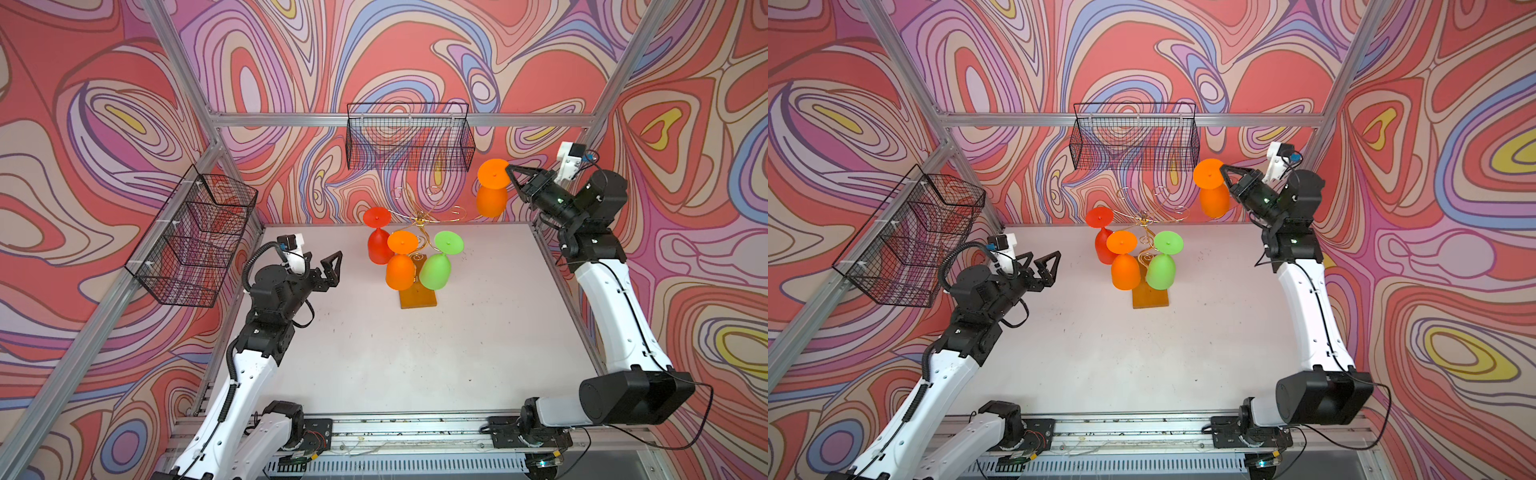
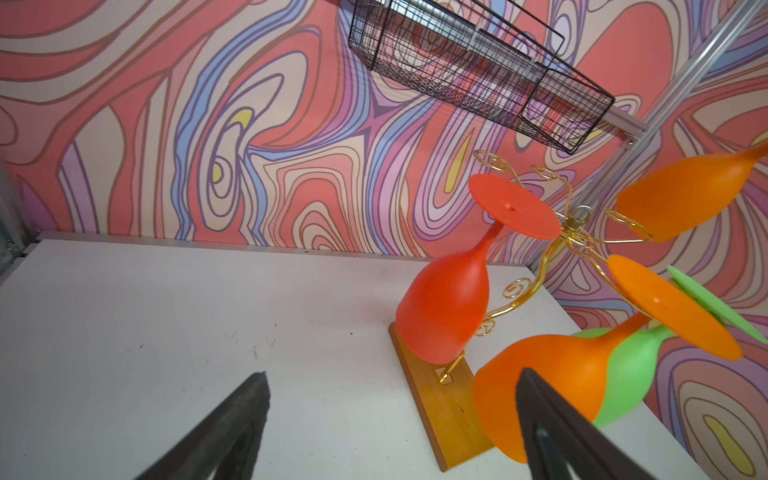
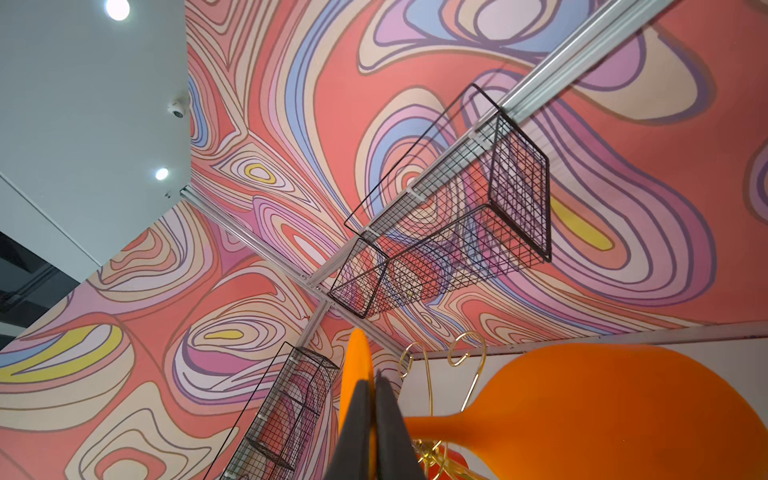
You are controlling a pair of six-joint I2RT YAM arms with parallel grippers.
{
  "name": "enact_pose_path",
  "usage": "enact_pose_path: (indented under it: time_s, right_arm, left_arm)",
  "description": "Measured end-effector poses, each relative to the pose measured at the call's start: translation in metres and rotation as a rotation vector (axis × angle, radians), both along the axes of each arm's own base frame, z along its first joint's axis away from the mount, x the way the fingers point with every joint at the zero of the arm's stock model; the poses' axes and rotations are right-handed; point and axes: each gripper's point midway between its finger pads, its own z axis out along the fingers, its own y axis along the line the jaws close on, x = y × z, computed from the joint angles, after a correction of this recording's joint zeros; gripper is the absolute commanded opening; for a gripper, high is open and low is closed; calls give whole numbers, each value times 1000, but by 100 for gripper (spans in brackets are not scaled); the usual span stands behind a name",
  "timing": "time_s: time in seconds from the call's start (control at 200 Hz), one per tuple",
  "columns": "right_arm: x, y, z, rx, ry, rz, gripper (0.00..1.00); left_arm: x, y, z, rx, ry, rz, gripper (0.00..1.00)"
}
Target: Take the wine glass off the wine glass rack
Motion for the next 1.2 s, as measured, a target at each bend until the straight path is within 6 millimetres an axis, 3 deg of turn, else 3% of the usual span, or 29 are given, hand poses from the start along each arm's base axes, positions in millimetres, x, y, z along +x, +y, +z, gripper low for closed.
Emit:
enact_pose_path:
  time_s: [0.27, 0.536, 0.711, 0.906, 1.081, 1.197]
  right_arm:
    - [-28, 14, 47, 97, -130, 127, 0]
    - [-64, 27, 89, 188, -242, 286, 0]
    - [-94, 32, 122, 258, -357, 401, 0]
    - [-117, 47, 136, 325, -438, 545, 0]
    - [-130, 71, 135, 378, -472, 676, 0]
    - [-134, 85, 130, 413, -480, 748, 0]
  left_arm:
    - [-18, -40, 51, -70, -172, -264, 89]
    - [-43, -82, 132, -204, -381, -625, 88]
    - [-43, -103, 174, -312, -462, -860, 86]
    - [-36, -138, 182, -359, -429, -1061, 86]
    - [-34, -167, 191, -367, -430, -1175, 85]
    - [-30, -174, 194, -369, -439, -1200, 85]
